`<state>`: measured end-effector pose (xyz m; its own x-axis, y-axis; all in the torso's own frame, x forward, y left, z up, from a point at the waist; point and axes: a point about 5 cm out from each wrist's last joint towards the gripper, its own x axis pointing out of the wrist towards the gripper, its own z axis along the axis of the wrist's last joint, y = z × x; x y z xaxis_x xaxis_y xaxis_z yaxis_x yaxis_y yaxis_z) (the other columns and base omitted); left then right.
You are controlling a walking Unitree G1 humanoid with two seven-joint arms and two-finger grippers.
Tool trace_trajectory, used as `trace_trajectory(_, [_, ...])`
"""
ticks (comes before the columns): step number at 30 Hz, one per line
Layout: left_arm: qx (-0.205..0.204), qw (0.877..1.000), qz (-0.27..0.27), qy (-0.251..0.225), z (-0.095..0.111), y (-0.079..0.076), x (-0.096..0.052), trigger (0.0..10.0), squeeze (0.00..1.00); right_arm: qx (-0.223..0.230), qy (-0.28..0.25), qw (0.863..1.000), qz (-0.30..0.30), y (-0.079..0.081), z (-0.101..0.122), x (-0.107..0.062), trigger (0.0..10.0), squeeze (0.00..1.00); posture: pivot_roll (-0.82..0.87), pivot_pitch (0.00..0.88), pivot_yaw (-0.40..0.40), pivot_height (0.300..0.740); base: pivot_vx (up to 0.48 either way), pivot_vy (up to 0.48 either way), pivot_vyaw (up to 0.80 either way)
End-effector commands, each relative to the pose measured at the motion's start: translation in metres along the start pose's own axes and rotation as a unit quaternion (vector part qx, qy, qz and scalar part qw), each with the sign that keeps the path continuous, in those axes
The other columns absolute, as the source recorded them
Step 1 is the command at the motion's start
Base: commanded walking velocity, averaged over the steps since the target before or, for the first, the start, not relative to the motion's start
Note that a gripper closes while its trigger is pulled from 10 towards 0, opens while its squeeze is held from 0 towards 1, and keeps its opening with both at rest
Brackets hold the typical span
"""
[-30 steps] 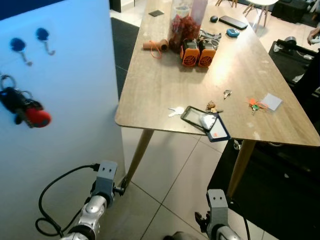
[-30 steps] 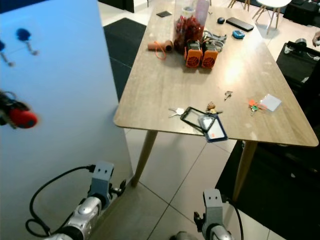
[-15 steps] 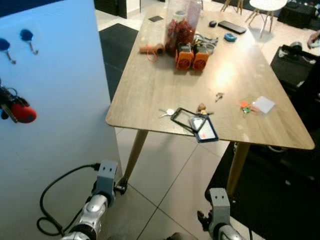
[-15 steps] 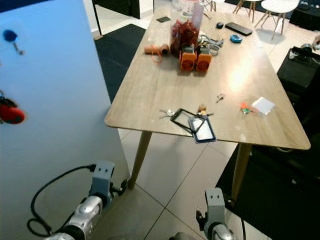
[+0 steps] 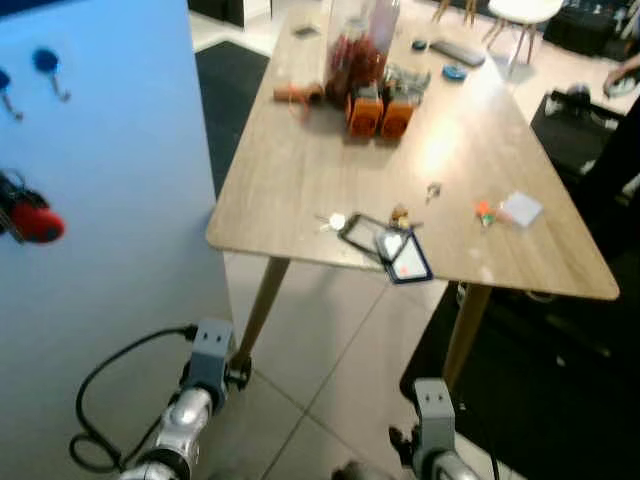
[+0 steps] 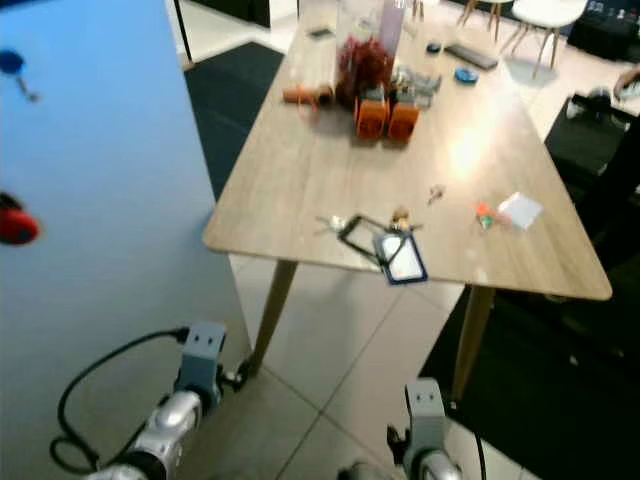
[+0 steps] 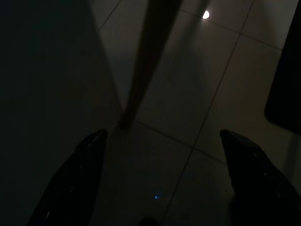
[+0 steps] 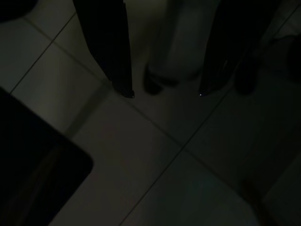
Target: Hang keys on a hook
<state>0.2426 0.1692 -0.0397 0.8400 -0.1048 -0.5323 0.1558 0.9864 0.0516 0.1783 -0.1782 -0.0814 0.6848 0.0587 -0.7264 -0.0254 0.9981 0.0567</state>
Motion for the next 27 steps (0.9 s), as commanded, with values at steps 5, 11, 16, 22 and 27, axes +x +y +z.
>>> trace_trajectory(5, [0.004, 1.0, -0.002, 0.014, -0.003, -0.001, 0.0, 10.0, 0.0, 0.006, 0.015, 1.0, -0.011, -0.006, -0.006, -0.002, 10.0, 0.0, 0.07, 0.058, -0.047, 0.74, 0.0, 0.0, 0.0])
trace_trajectory(11, [0.01, 1.0, 0.001, 0.011, -0.001, -0.001, 0.001, 10.0, 0.0, 0.007, 0.016, 1.0, -0.011, -0.006, -0.006, -0.002, 10.0, 0.0, 0.06, 0.055, -0.047, 0.74, 0.0, 0.0, 0.0])
trace_trajectory(16, [0.013, 1.0, 0.008, 0.001, 0.003, -0.002, 0.002, 10.0, 0.0, 0.001, 0.013, 1.0, -0.015, -0.01, -0.005, -0.003, 10.0, 0.0, 0.06, 0.052, -0.052, 0.74, 0.0, 0.0, 0.0])
trace_trajectory(22, [0.002, 0.999, 0.018, -0.027, 0.009, -0.002, 0.003, 10.0, 0.0, -0.02, -0.036, 0.997, -0.067, -0.034, 0.012, -0.005, 10.0, 0.0, 0.06, 0.051, -0.062, 0.74, 0.0, 0.0, 0.0])
trace_trajectory(27, [-0.031, 0.995, 0.021, -0.095, 0.028, 0.005, 0.003, 10.0, 0.0, -0.017, -0.064, 0.99, -0.124, -0.058, 0.022, -0.011, 10.0, 0.0, 0.06, 0.054, -0.063, 0.74, 0.0, 0.0, 0.0])
